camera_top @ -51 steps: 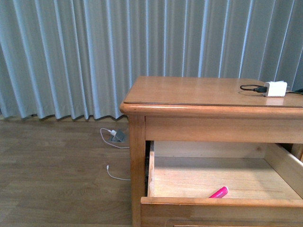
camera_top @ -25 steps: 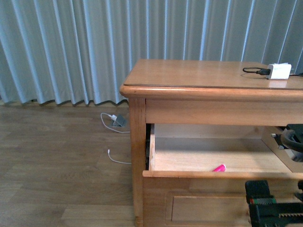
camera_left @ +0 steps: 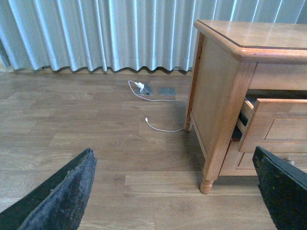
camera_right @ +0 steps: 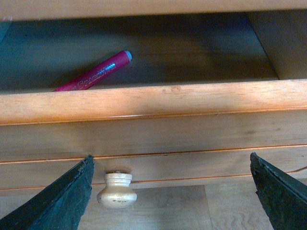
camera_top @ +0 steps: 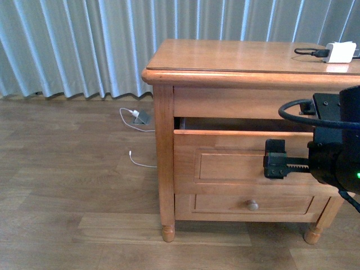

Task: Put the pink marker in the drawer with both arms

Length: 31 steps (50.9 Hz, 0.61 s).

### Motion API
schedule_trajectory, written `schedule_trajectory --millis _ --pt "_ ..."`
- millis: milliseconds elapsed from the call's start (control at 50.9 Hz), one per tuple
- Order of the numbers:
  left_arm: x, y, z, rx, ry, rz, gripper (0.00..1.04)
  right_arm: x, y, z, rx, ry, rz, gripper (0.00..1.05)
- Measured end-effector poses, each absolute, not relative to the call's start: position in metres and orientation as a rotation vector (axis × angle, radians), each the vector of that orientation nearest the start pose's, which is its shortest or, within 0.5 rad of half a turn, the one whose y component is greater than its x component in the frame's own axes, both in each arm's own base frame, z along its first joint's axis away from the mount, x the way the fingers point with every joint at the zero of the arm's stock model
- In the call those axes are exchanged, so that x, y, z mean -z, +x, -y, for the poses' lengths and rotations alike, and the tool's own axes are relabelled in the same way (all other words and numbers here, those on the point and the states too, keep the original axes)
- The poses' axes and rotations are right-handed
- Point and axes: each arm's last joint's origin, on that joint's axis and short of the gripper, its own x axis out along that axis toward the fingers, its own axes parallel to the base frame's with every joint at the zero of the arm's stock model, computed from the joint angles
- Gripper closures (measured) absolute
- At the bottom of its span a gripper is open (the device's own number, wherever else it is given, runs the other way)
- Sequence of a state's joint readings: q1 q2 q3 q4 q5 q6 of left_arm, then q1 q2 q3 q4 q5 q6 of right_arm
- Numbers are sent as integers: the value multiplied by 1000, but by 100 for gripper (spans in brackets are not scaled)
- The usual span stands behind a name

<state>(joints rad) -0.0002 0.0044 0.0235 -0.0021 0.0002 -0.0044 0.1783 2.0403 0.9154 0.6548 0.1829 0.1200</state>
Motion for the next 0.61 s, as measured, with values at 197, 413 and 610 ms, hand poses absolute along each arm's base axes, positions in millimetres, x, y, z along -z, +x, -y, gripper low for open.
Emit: schedule_trajectory --millis 197,413,610 --pt "-171 96 0 0 -4 17 6 -97 411 -64 57 39 -419 8" --pt "-171 96 0 0 -4 17 6 -92 426 -64 72 50 -396 8" --pt "-171 96 0 0 -4 17 6 -89 436 -65 87 55 -363 8"
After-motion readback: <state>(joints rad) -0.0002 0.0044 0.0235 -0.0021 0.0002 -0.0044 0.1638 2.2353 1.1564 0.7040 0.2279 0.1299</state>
